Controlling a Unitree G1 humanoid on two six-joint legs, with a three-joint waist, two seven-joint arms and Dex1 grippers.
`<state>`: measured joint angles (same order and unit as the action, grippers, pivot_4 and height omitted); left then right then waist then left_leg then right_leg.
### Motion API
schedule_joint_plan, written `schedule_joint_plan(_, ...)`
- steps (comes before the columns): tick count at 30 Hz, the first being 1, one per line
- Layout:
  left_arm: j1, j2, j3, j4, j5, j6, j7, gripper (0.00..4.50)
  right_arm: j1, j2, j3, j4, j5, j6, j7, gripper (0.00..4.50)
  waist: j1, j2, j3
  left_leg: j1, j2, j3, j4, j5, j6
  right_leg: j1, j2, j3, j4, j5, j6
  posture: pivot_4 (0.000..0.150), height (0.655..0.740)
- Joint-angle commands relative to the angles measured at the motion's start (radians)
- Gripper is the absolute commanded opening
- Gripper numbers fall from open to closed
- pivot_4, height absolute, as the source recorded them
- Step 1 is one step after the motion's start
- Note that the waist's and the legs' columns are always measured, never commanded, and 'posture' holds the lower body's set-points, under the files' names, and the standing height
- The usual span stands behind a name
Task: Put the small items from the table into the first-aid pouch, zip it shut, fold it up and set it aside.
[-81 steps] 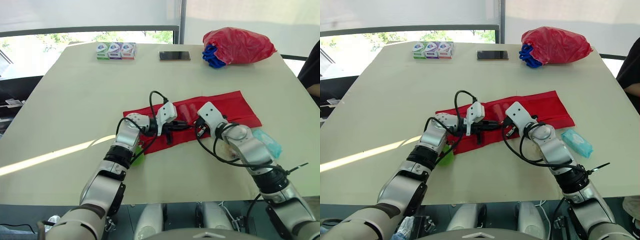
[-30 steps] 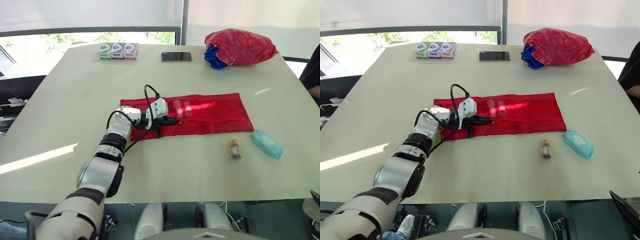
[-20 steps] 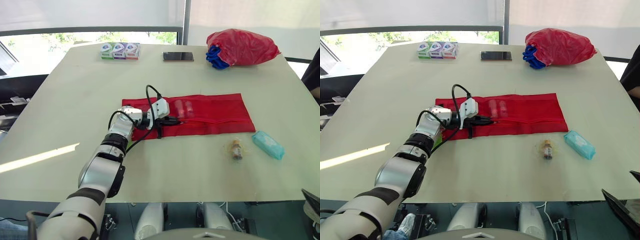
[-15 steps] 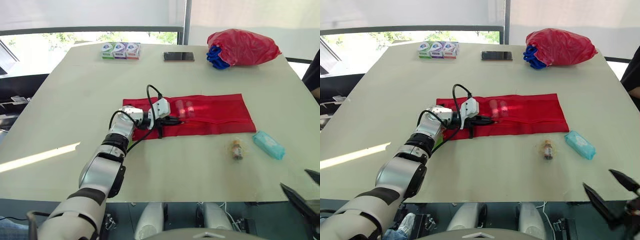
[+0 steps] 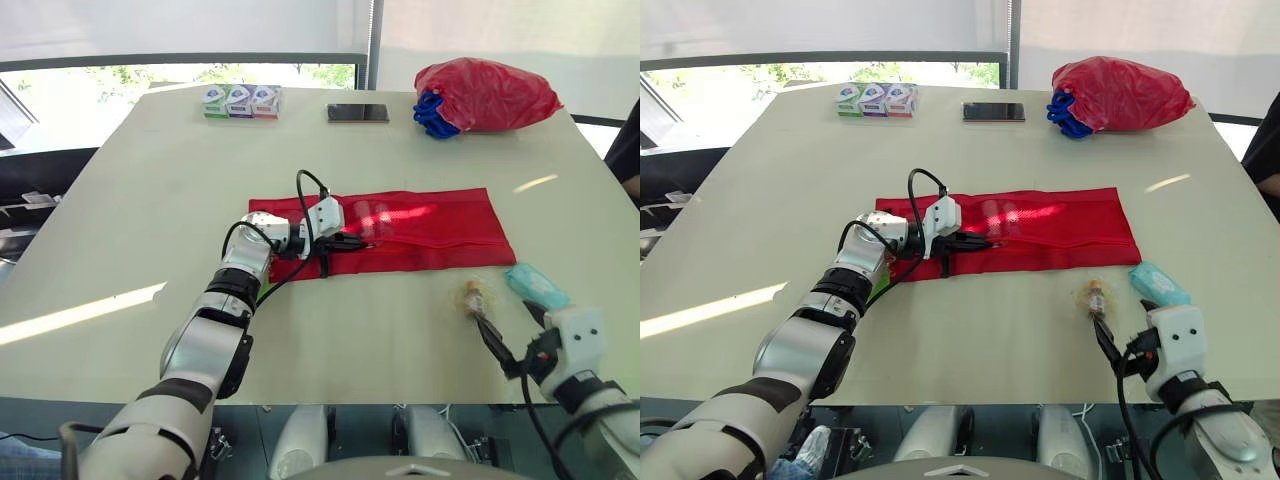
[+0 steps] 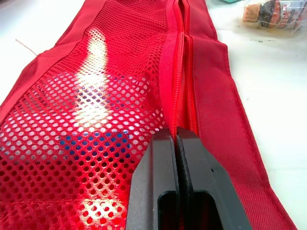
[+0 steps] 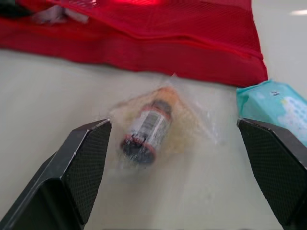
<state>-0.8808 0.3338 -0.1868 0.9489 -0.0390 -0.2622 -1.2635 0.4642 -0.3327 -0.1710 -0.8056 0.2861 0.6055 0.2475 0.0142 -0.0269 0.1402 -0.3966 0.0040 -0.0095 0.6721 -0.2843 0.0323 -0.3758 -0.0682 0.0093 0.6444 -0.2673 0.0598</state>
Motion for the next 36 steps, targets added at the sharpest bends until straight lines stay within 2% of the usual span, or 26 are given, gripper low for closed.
schedule_joint_plan(1,-0.012,-0.002,0.005,-0.035,-0.001,-0.005,-0.012,0.0,-0.03,0.022,0.043,-0.004,-0.007,0.05,-0.039,4.48,0.0,0.0,0.0,0.0,0.0,0.0,0.0,0.0,0.0,0.0,0.0,0.0,0.0,0.0,0.0,0.15,0.74)
schedule_joint_plan(9,-0.028,-0.012,0.006,-0.012,0.007,-0.016,-0.004,0.0,-0.094,0.04,0.137,0.054,-0.06,0.078,-0.075,4.48,-0.001,0.0,0.0,0.0,0.0,0.0,0.0,0.0,0.0,0.0,0.0,0.0,0.0,0.0,0.0,0.15,0.74)
schedule_joint_plan(10,-0.028,-0.013,0.006,-0.011,0.008,-0.018,-0.004,0.0,-0.099,0.044,0.142,0.064,-0.07,0.074,-0.083,3.97,-0.001,0.0,0.0,0.0,0.0,0.0,0.0,0.0,0.0,0.0,0.0,0.0,0.0,0.0,0.0,0.15,0.74)
schedule_joint_plan(11,-0.028,-0.013,0.007,-0.01,0.008,-0.019,-0.004,0.0,-0.104,0.047,0.145,0.071,-0.078,0.07,-0.088,3.71,-0.001,0.0,0.0,0.0,0.0,0.0,0.0,0.0,0.0,0.0,0.0,0.0,0.0,0.0,0.0,0.15,0.74)
schedule_joint_plan(14,-0.028,-0.013,0.009,-0.007,0.009,-0.022,-0.002,0.0,-0.11,0.049,0.148,0.083,-0.089,0.064,-0.089,2.2,-0.003,0.0,0.0,0.0,0.0,0.0,0.0,0.0,0.0,0.0,0.0,0.0,0.0,0.0,0.0,0.15,0.74)
schedule_joint_plan(15,-0.028,-0.014,0.009,-0.007,0.009,-0.023,-0.001,0.0,-0.112,0.045,0.146,0.087,-0.097,0.062,-0.089,1.92,-0.003,0.0,0.0,0.0,0.0,0.0,0.0,0.0,0.0,0.0,0.0,0.0,0.001,0.0,0.0,0.15,0.74)
schedule_joint_plan(16,-0.028,-0.014,0.01,-0.007,0.009,-0.023,0.0,0.0,-0.114,0.039,0.144,0.089,-0.103,0.057,-0.085,1.34,-0.003,0.0,0.0,0.0,0.0,0.0,0.0,0.0,0.0,0.0,0.0,0.0,0.001,0.0,0.0,0.15,0.74)
schedule_joint_plan(19,-0.025,-0.015,0.01,-0.009,0.008,-0.026,0.001,0.0,-0.125,0.02,0.126,0.072,-0.103,0.06,-0.069,0.88,-0.002,0.0,0.0,0.0,0.0,0.0,0.0,0.0,0.0,0.0,0.0,0.0,0.001,0.0,0.0,0.15,0.74)
schedule_joint_plan(24,-0.021,-0.018,0.01,-0.015,0.006,-0.029,0.002,0.0,-0.194,-0.059,0.139,0.033,-0.07,0.107,0.009,0.88,-0.004,0.0,0.0,0.0,0.0,0.0,0.0,0.0,0.0,0.0,0.0,0.0,0.001,0.0,0.0,0.15,0.74)
schedule_joint_plan(30,-0.005,-0.028,0.005,-0.043,0.001,-0.022,-0.009,0.0,-0.344,-0.13,0.226,0.025,-0.013,0.244,0.094,0.88,-0.004,0.0,0.0,0.0,0.0,-0.001,0.0,0.0,0.0,0.0,0.001,0.0,0.001,0.0,0.0,0.15,0.74)
schedule_joint_plan(36,0.025,-0.04,0.006,-0.1,-0.014,0.004,-0.013,0.0,-0.469,-0.11,0.309,0.118,-0.031,0.314,0.069,0.88,-0.004,0.0,0.0,0.0,0.0,0.0,0.001,0.0,0.0,0.0,0.001,0.0,0.001,0.0,0.0,0.15,0.74)
